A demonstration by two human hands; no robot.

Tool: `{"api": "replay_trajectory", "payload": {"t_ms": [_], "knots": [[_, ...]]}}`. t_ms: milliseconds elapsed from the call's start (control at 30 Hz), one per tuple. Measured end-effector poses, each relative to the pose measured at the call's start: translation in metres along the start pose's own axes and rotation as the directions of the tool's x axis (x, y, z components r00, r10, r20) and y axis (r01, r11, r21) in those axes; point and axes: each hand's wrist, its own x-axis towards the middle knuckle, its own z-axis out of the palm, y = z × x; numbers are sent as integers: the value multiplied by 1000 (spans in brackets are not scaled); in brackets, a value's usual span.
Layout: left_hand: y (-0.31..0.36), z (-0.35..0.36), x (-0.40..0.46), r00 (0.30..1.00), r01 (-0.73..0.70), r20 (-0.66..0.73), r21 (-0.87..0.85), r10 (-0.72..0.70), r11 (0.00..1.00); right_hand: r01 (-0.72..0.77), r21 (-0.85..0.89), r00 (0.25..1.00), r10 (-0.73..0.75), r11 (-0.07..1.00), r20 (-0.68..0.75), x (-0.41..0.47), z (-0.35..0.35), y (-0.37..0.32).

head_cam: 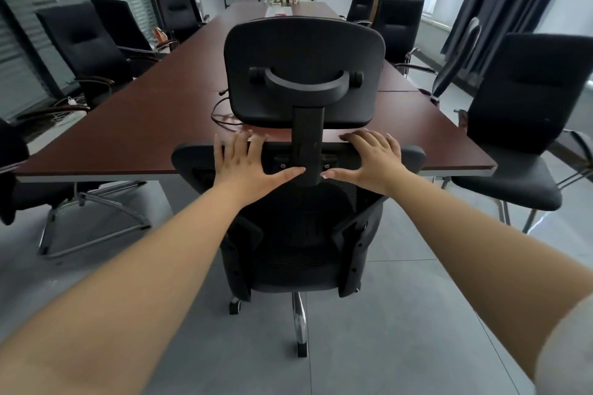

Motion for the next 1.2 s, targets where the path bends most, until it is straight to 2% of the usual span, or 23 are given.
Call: {"api": "replay_trajectory", "payload": {"t_ms": [133,200,267,300,333,367,500,633,867,1000,1200], "knots": [[-5,6,-9,1000,-9,-1,-103,9,995,-25,104,998,32,994,-59,-18,14,-11],[-9,9,-19,999,-38,-24,-208,34,977,-9,307,978,72,952,-194,-30,25,-25],[-11,10,-33,992,-85,-118,-394,41,915,29,603,915,221,797,-336,-42,35,-40],[-16,12,-42,985,-104,-173,-479,22,871,56,696,893,276,716,-355,-47,42,-50],[-21,12,-51,978,-120,-210,-524,9,843,65,732,885,299,679,-356,-52,50,-60],[-22,12,-57,975,-133,-223,-538,11,832,65,735,891,293,675,-347,-57,57,-66],[-35,8,-77,987,-81,-161,-553,-11,830,78,760,977,104,645,-188,-59,79,-90],[-54,5,-91,982,32,-132,-587,-134,809,87,806,996,-33,586,-83,-50,81,-113],[-80,3,-127,938,251,-53,-579,-343,776,20,824,961,-238,566,140,-51,111,-154],[-105,5,-143,915,321,-10,-590,-404,741,-10,843,946,-269,537,183,-51,126,-180],[-182,-5,-154,886,383,12,-582,-463,717,-1,836,930,-307,549,203,-38,151,-249]]}}
